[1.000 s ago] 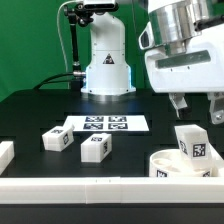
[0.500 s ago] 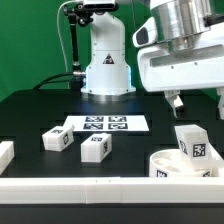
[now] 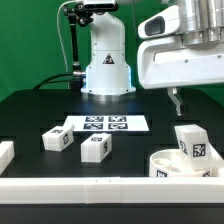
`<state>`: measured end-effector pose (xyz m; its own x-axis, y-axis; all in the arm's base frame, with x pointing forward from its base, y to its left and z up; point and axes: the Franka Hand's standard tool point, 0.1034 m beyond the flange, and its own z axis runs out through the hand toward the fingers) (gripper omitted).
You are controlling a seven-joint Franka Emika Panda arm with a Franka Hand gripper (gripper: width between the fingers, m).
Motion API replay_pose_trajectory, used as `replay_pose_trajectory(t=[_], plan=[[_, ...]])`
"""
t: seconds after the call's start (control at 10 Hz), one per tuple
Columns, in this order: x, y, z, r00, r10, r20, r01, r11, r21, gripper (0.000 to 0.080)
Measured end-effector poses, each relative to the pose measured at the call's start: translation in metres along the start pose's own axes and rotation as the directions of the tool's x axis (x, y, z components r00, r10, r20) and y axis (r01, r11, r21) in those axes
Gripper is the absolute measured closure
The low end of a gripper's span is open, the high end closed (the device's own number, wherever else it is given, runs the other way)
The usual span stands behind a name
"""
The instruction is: Assemble stool
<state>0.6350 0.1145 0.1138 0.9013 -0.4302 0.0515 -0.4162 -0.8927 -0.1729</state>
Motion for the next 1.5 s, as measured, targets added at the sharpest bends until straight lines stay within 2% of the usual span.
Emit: replay_pose_trajectory(t=[0.3,0.5,0.6,0.8,1.1,1.4,1.5], plan=[[0.0006,0.0005,0.0006,0.974,-0.226,-0.003,0.226,0.974,-0.001,0.0151],[0.0057,0.0003,0.0001,0.878,-0.477,-0.031,0.477,0.879,-0.021,0.0151],[0.0058,0.0003,0.0002,0.842,-0.539,-0.030,0.539,0.842,-0.024,0.0151],[0.0043,0.0008,0.0030,0.688,-0.725,-0.015,0.724,0.688,-0.040,0.0151],[0.0061,0.0046,0.0033,0.539,-0.842,-0.001,0.841,0.539,-0.047,0.0151],[0.0063,0.0075,0.0072,0.312,-0.950,0.023,0.949,0.310,-0.054,0.0151],[0.0065,0.0096,0.0100,0.187,-0.981,0.040,0.981,0.185,-0.056,0.0151]])
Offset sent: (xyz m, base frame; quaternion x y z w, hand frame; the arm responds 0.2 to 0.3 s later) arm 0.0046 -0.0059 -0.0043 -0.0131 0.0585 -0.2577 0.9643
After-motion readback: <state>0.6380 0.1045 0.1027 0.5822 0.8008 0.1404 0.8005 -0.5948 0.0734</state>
